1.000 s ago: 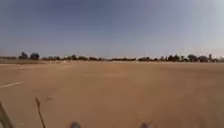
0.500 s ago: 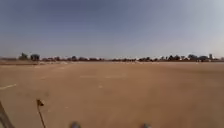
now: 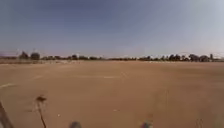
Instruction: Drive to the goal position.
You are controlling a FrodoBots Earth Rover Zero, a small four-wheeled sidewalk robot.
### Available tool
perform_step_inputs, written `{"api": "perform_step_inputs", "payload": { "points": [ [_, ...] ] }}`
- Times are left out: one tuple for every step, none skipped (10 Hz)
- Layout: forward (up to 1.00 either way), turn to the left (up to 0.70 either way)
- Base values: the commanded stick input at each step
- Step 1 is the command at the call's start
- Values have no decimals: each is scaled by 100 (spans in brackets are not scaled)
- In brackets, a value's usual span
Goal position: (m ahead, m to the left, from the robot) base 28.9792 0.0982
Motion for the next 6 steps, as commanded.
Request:
{"api": "perform_step_inputs", "payload": {
  "points": [
    [50, 0],
    [50, 0],
    [50, 0],
    [50, 0],
    [50, 0],
    [50, 0]
  ]
}}
